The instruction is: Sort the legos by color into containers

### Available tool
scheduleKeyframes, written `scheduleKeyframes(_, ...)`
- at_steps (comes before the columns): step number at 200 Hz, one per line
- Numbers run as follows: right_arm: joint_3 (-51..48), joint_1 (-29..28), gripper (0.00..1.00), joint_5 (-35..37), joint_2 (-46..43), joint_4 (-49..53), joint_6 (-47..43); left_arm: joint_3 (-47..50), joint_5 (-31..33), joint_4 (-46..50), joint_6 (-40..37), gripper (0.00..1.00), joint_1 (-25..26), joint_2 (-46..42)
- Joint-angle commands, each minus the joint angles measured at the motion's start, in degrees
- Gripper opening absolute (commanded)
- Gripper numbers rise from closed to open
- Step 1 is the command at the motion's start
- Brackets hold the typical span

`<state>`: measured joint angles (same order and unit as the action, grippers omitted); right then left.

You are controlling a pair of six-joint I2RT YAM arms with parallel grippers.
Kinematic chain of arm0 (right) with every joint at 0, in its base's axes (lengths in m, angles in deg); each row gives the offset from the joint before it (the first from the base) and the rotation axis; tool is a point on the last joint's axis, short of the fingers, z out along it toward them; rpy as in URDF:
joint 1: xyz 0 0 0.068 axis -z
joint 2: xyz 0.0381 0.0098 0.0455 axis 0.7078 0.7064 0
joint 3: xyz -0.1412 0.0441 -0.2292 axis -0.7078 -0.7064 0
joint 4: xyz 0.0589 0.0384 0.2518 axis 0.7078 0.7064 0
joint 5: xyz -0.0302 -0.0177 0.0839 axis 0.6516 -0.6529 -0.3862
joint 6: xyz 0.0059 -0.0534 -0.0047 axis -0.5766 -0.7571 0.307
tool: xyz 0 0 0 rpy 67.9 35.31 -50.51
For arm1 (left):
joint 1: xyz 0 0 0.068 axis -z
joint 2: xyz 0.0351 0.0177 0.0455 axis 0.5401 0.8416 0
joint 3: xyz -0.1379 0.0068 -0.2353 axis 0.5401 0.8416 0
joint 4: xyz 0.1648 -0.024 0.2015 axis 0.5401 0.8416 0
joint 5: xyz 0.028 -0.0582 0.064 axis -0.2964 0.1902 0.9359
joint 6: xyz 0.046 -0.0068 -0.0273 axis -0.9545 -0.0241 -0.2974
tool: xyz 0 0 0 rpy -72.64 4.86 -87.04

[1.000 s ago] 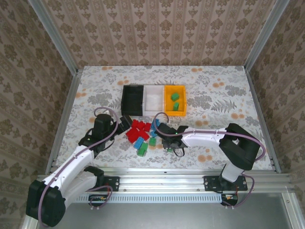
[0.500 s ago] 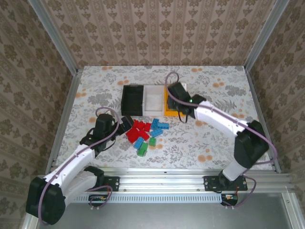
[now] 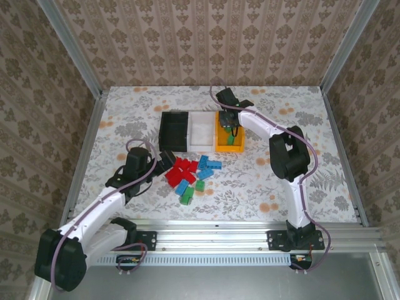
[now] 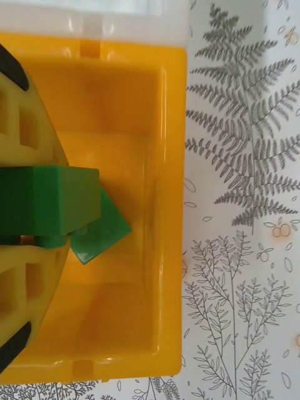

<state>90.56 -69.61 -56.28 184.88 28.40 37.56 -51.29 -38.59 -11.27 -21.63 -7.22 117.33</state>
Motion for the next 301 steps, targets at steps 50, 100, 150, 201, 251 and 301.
scheduleKeyframes(50,-0.6,0.1,0.47,-1.5,-4.1,2.4,-1.8,-3.1,-0.5,0.7,-1.6,1.0,0.3,2.4)
scheduleKeyframes(100,-16.5,-8.4,0.48,5.7,-22.4,-0.2,1.5,-3.0,4.5,4.8,-4.5,1.0,0.1,-4.0)
scheduleKeyframes(150,-38.0,-26.6,0.57,5.0,-33.1,-8.5,21.0,3.4,7.0,5.1,-1.8,1.0,-4.2,-12.3)
scheduleKeyframes(201,-36.8,-33.2,0.64,-0.3,-22.2,-11.8,26.6,5.2,4.9,5.0,0.4,1.0,-5.1,-12.9)
scheduleKeyframes(251,-35.1,-34.2,0.66,-0.8,-16.1,-11.9,28.4,5.4,4.2,4.7,0.4,1.0,-5.1,-12.6)
scheduleKeyframes(301,-35.2,-34.6,0.65,1.7,-16.0,-10.3,27.7,5.1,3.9,3.7,0.3,1.0,-5.2,-11.1)
